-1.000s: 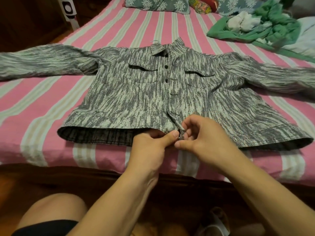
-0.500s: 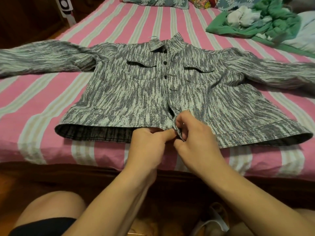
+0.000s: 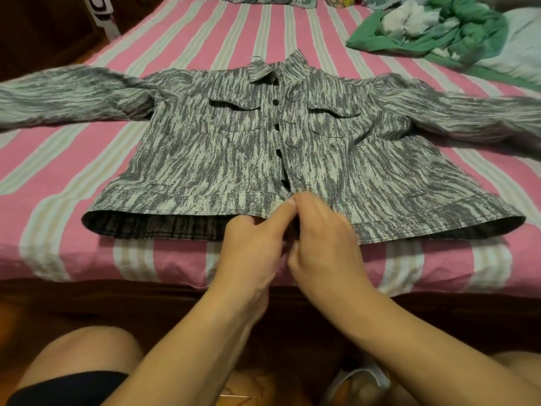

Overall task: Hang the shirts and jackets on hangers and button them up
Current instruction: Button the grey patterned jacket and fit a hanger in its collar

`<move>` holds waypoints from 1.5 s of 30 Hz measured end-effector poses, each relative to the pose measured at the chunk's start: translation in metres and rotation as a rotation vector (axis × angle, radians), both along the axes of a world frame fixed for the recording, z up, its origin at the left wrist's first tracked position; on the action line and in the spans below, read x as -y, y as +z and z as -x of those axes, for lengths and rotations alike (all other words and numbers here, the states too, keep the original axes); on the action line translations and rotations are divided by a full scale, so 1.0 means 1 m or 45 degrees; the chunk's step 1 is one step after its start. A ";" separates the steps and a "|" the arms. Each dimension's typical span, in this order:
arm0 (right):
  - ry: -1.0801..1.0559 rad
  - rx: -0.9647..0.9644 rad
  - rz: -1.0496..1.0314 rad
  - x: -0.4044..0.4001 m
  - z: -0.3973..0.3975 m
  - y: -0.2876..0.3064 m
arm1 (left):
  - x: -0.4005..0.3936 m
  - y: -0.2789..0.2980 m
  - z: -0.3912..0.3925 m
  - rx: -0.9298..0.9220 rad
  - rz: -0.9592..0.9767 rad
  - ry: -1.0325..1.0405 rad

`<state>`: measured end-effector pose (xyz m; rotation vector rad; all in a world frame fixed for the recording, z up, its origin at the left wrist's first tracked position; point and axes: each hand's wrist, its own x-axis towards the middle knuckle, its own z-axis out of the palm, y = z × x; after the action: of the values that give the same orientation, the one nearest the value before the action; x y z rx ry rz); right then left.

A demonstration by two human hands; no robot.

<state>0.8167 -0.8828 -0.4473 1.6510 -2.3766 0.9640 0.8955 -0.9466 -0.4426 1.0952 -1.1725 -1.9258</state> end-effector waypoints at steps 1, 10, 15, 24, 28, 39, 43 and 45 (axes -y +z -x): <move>0.000 0.071 -0.021 -0.001 0.001 0.000 | 0.001 -0.002 0.000 0.015 0.010 0.012; -0.029 0.371 -0.018 -0.012 -0.006 -0.012 | 0.001 -0.010 0.005 0.057 -0.192 0.194; -0.090 0.636 -0.003 -0.010 0.001 -0.001 | 0.000 -0.007 0.005 0.130 -0.040 0.162; -0.006 0.235 -0.054 -0.011 -0.009 -0.002 | 0.000 0.001 0.007 0.067 -0.104 0.085; -0.080 0.478 -0.016 -0.006 -0.001 0.006 | 0.002 -0.005 0.006 0.102 -0.024 0.075; 0.538 0.268 -0.049 -0.006 0.076 0.034 | -0.005 -0.010 0.002 -0.058 -0.006 0.088; 0.625 -0.096 -0.034 0.008 0.071 0.025 | -0.005 -0.011 0.009 -0.178 -0.174 0.172; 0.649 -0.126 -0.012 0.010 0.071 0.028 | -0.005 -0.011 0.010 -0.213 -0.236 0.191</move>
<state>0.7456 -0.8924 -0.4189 2.3073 -1.9323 0.8996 0.8860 -0.9421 -0.4536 1.0609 -0.8121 -1.9946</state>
